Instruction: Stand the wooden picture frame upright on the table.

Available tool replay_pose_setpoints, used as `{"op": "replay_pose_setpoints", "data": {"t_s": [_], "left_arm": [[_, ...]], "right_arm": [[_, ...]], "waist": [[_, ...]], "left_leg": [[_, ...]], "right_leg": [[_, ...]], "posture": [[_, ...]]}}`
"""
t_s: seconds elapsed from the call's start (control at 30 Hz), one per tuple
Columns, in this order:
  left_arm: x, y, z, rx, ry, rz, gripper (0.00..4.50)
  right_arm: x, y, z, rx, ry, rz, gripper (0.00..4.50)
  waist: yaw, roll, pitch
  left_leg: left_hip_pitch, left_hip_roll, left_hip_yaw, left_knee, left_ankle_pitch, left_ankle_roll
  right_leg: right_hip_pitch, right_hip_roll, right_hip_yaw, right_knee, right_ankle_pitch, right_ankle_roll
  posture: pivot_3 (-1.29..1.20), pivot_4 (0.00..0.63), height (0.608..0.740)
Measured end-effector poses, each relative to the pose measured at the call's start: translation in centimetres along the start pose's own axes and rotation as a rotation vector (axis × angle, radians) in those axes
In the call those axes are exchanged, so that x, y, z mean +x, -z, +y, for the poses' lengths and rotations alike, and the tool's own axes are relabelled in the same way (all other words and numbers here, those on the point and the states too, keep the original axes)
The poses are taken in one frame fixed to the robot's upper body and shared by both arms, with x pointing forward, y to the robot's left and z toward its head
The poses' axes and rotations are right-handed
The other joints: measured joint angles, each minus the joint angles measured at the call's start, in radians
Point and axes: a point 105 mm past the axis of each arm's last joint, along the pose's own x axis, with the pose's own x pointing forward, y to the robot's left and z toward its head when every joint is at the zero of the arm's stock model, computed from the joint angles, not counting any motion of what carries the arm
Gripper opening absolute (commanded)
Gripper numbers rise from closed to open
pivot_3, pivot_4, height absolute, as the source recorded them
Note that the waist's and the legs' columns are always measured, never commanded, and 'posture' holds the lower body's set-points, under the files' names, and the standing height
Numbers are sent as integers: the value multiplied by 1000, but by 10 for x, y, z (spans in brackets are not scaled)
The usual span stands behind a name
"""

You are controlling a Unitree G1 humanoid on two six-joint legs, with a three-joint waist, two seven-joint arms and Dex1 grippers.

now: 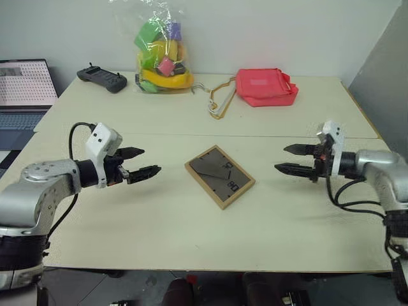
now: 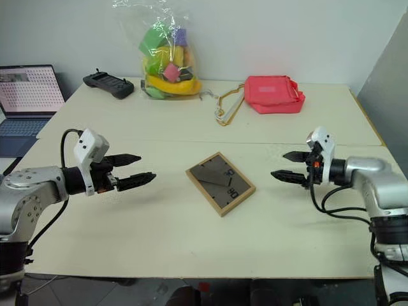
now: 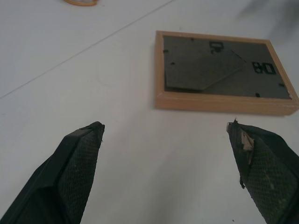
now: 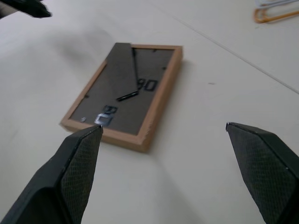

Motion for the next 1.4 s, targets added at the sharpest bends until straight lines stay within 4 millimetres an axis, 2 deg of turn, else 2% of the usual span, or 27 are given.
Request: {"op": "replay_pose_setpoints", "data": {"t_s": [0.1,0.33,0.43,0.7,0.87,0.97,1.03,1.23,1.4], "left_arm": [[5,1,-2,31,38,20,4500],[14,-1,11,73,-22,-2,4500],[28,5,16,17,-60,-33,3978],[67,32,9,-8,-62,-8,2265],[86,36,-2,12,-28,-5,979],[97,35,-8,24,-2,-9,334],[103,37,-8,23,6,2,41],[117,32,-11,27,37,-10,41],[123,29,-14,33,48,-12,41]], "right_arm": [[2,3,-4,-13,-29,35,4484],[13,9,-27,-77,70,60,4484],[28,18,-39,-81,152,59,3932],[76,42,-42,-157,225,111,2054],[94,50,-34,-190,227,112,657],[99,49,-24,-208,196,103,3],[103,51,-8,-218,133,106,0],[105,55,21,-202,19,136,0],[102,53,28,-195,-14,137,0]], "waist": [[0,0,0],[0,0,0],[0,0,0],[0,0,0],[1,0,0],[0,0,0],[0,0,0],[3,0,0],[1,0,0]], "left_leg": [[-1,0,0,0,0,0],[-3,0,0,1,0,0],[-3,0,0,2,0,0],[-5,0,0,2,0,-1],[-5,0,0,3,0,-1],[-5,0,0,3,0,-1],[-5,0,-1,3,0,-1],[-5,0,-1,3,0,0],[-5,0,-1,3,0,0]], "right_leg": [[-1,0,0,0,0,0],[-3,0,0,2,0,0],[-3,0,0,2,0,0],[-5,-1,0,3,0,0],[-5,-1,0,3,0,0],[-5,-1,0,3,0,0],[-5,0,-1,4,0,0],[-4,-1,-1,4,0,0],[-4,-1,-1,3,0,0]], "posture": [[0,150,740],[0,150,740],[0,150,740],[0,150,740],[0,150,740],[0,150,740],[0,150,740],[0,150,740],[0,150,740]]}}
